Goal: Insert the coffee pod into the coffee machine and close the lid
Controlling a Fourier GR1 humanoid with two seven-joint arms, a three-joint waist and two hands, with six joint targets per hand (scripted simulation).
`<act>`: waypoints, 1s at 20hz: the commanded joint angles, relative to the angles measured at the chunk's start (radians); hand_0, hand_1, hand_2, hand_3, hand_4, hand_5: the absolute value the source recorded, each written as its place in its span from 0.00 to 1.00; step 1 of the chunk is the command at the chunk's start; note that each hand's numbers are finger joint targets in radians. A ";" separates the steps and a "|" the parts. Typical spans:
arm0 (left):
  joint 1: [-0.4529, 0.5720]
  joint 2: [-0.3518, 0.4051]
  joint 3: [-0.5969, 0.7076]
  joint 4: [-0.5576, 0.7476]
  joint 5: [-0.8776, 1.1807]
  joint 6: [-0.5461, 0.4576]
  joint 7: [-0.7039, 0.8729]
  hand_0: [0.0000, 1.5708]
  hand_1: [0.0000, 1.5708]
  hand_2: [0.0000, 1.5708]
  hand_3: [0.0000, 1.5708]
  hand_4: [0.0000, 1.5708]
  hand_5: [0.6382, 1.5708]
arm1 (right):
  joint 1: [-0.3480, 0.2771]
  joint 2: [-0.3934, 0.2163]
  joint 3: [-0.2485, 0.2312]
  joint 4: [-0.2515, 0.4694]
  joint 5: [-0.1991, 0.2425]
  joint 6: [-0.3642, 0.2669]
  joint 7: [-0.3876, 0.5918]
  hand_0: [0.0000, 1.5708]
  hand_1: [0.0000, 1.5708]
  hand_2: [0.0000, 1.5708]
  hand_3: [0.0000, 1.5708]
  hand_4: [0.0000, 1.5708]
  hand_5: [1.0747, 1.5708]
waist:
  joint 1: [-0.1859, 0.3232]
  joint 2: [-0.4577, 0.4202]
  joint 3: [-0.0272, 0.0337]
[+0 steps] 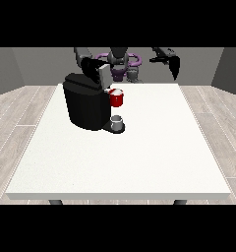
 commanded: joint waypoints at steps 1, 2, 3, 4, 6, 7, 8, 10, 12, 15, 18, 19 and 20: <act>0.037 -0.005 -0.008 0.030 -0.012 0.014 -0.070 0.00 0.00 0.00 0.00 0.00 1.00 | -0.010 0.001 0.008 0.026 0.015 0.015 -0.026 0.00 0.00 0.00 0.00 0.00 1.00 | -0.009 0.018 0.0019; 0.050 -0.005 -0.002 0.033 -0.004 0.014 -0.063 0.00 0.00 0.00 0.00 0.02 1.00 | -0.012 0.029 0.035 0.022 0.031 -0.003 0.034 0.00 0.00 0.00 0.00 0.05 1.00 | -0.005 -0.010 0.0019; 0.014 0.019 0.004 0.017 0.007 -0.003 -0.058 0.00 0.00 0.00 0.00 0.08 1.00 | -0.022 0.042 0.032 0.048 0.053 -0.041 -0.023 0.00 0.00 0.00 0.00 0.12 1.00 | 0.015 0.026 0.0020; 0.029 0.034 0.029 0.064 0.010 0.006 -0.070 0.00 0.00 0.00 0.00 0.09 1.00 | -0.010 0.034 0.039 0.012 0.031 0.011 0.016 0.00 0.00 0.00 0.00 0.07 1.00 | -0.024 -0.006 0.0019; -0.026 0.048 0.035 0.094 0.000 0.020 -0.055 0.00 0.00 0.00 0.00 0.12 1.00 | -0.101 0.034 0.047 0.004 0.047 -0.007 0.069 0.00 0.00 0.00 0.00 0.14 1.00 | -0.024 0.015 0.0018; 0.024 0.001 -0.021 0.046 -0.023 0.031 -0.057 0.00 0.00 0.00 0.00 0.11 1.00 | -0.067 0.066 0.055 0.030 0.063 -0.038 0.038 0.00 0.00 0.00 0.00 0.09 1.00 | 0.002 -0.007 0.0020; -0.042 0.041 0.030 0.095 0.009 0.019 -0.062 0.00 0.00 0.00 0.00 0.09 1.00 | -0.119 0.052 0.069 0.023 0.079 -0.026 0.076 0.00 0.00 0.00 0.00 0.00 1.00 | -0.014 0.026 0.0018; 0.009 -0.002 -0.014 0.055 0.001 0.025 -0.076 0.00 0.00 0.00 0.00 0.08 1.00 | -0.123 0.013 0.040 0.050 0.083 -0.011 0.024 0.00 0.00 0.00 0.00 0.14 1.00 | 0.018 0.022 0.0020; -0.022 0.047 0.017 0.066 0.021 0.004 -0.054 0.00 0.00 0.00 0.00 0.12 1.00 | -0.120 0.034 0.066 0.052 0.105 -0.015 0.023 0.00 0.00 0.00 0.00 0.08 1.00 | 0.014 0.015 0.0020; -0.028 0.033 0.008 0.108 0.013 0.014 -0.115 0.00 0.00 0.00 0.00 0.00 1.00 | -0.156 0.055 0.073 0.052 0.129 -0.042 0.034 0.00 0.00 0.00 0.00 0.09 1.00 | -0.002 0.027 0.0019; -0.034 0.029 -0.012 0.049 0.019 0.011 -0.077 0.00 0.00 0.00 0.00 0.08 1.00 | -0.154 0.017 0.045 0.081 0.111 0.004 -0.013 0.00 0.00 0.00 0.00 0.07 1.00 | 0.010 0.019 0.0021; -0.018 0.015 -0.044 0.019 0.001 0.013 -0.061 0.00 0.00 0.00 0.00 0.12 1.00 | -0.160 0.050 0.045 0.094 0.128 -0.053 0.003 0.00 0.00 0.00 0.00 0.05 1.00 | 0.030 -0.001 0.0021; -0.010 0.017 -0.012 0.101 0.008 0.022 -0.105 0.00 0.00 0.00 0.00 0.12 1.00 | -0.130 0.100 0.092 0.036 0.120 -0.023 0.039 0.00 0.00 0.00 0.00 0.08 1.00 | -0.033 -0.027 0.0018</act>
